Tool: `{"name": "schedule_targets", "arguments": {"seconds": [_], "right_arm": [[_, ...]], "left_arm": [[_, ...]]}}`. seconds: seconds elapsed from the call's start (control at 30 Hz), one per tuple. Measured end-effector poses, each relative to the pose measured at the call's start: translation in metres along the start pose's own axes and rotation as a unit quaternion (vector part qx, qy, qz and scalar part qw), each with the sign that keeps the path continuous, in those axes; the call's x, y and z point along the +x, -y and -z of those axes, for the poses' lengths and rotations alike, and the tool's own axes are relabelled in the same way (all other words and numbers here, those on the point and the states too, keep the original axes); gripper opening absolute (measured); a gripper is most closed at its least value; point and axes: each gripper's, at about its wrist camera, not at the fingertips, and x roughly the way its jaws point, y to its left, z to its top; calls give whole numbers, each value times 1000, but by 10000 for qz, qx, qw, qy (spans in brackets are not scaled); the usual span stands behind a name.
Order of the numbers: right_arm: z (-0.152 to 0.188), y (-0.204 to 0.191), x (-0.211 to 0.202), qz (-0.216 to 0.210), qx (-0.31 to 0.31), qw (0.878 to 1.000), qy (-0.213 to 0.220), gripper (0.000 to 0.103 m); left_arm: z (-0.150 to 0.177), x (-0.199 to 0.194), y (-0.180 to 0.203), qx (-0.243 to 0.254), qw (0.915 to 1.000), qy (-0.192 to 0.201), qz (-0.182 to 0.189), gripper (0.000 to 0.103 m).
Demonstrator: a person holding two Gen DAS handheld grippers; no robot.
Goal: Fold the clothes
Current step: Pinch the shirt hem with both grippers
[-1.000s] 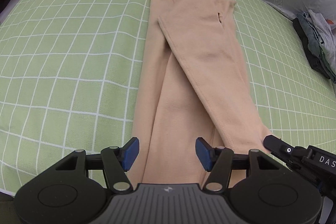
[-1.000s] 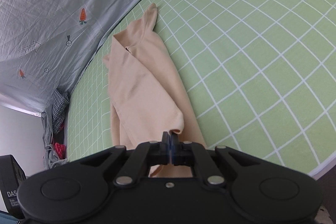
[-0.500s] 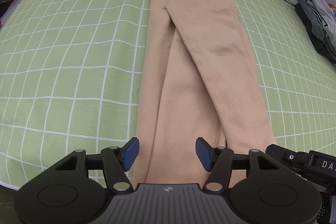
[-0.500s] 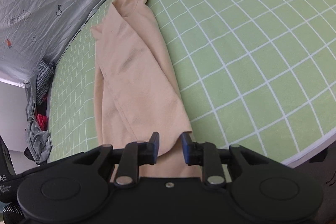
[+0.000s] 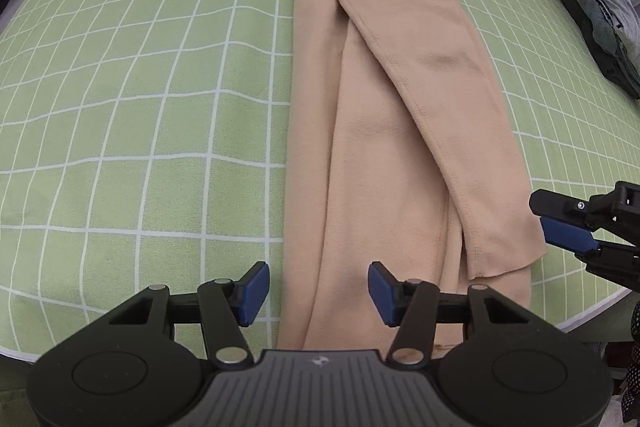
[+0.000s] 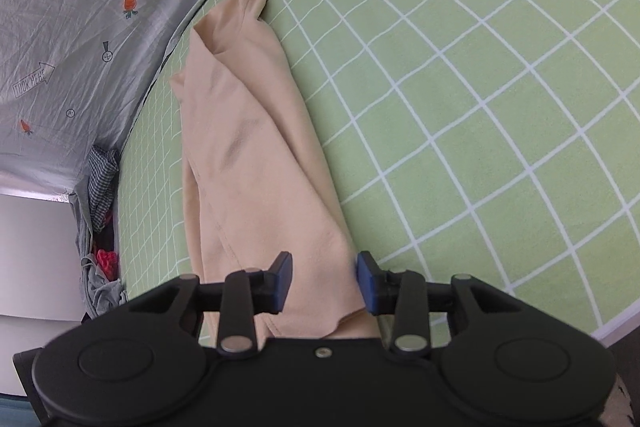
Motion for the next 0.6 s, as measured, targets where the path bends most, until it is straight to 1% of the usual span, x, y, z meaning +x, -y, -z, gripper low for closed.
{"name": "schedule_targets", "arguments": {"seconds": [0.1,0.27,0.33,0.4,0.47,0.5,0.57,0.6], "right_arm": [[-2,6,8,-76,74,9998,-141,37],[0,27,14,-594,640,9957,-299,37],[2,36,14,-752,877,9927,-345,35],[4,41,17,-893,988,9901,-445,34],[6,45,21,-1017,1074,9874,-559,33],[7,45,23,-1066,1093,9864,-604,32],[9,44,28,-1155,1119,9846,-683,32],[11,43,30,-1194,1126,9838,-717,32]], "left_arm": [[5,0,-5,-33,10000,25,87,52],[8,-1,-12,-18,9998,45,184,52],[12,-6,-18,-56,9997,59,251,52],[15,-10,-25,-75,9994,67,323,52],[15,-11,-28,-4,9993,59,363,49],[15,-12,-31,-12,9992,64,397,45],[16,-13,-40,-71,9985,50,543,36],[16,-13,-46,-205,9977,33,649,29]]}}
